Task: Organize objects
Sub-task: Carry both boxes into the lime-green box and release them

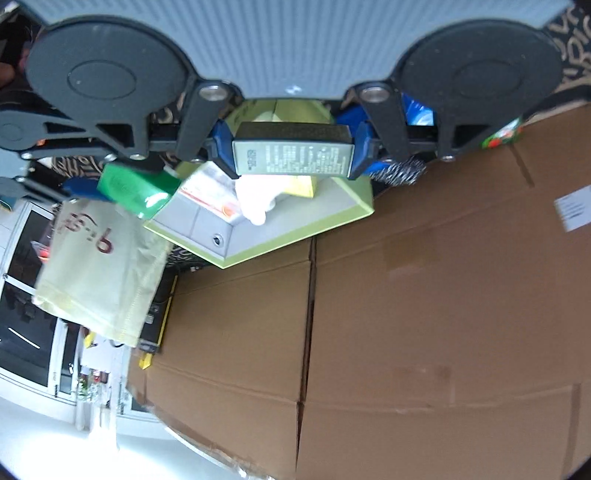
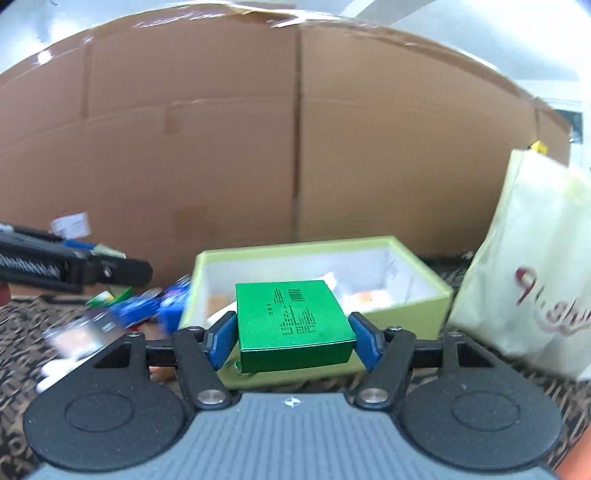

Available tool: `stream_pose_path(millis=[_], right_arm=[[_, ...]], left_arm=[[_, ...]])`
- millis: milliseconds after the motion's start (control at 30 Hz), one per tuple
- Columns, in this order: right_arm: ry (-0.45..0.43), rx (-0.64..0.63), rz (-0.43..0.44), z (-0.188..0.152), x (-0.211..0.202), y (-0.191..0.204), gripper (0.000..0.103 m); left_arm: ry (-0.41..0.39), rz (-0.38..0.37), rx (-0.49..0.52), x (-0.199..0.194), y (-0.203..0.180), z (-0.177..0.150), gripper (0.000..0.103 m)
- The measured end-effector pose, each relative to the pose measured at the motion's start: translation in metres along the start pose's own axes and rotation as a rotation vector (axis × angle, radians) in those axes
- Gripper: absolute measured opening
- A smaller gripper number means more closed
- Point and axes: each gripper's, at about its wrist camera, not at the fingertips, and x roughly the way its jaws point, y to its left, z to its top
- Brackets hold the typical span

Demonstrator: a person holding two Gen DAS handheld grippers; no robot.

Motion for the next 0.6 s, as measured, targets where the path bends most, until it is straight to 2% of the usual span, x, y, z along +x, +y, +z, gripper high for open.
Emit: stream_pose_path(millis=[133,267,467,500,533,567,600], right_arm=[[-0.015,-0.024,-0.069,0.015,0.033,-0.013,0.069],[0.012,-0.018,-0.104,0.021,0.072,-0.03,0.069],[0.02,0.031,-0.144,0.024,0.115,-0.053,0.069],[0.023,0.036,-0.147,0.024,0.122,-0.055,0.069],[0.026,0.037,-0.153,0.022,0.13,-0.057,0.071],[0.035,0.035,-0.157,0.02,0.138,-0.058,0.072],[0.052,0.036,-0.161,0.017,0.146,-0.059,0.074]], left_arm=[[0.039,0.019,-0.016,0.046,-0.002,0.015,0.061],[0.072,0.056,-0.006,0.084,-0.003,0.021,0.061],[0.055,0.087,0.002,0.119,0.002,0.027,0.062],[0.044,0.092,-0.001,0.121,0.003,0.027,0.072],[0.028,0.098,-0.006,0.123,0.004,0.028,0.094],[0.009,0.108,-0.015,0.123,0.005,0.028,0.103],[-0.011,0.116,-0.02,0.121,0.006,0.026,0.103]])
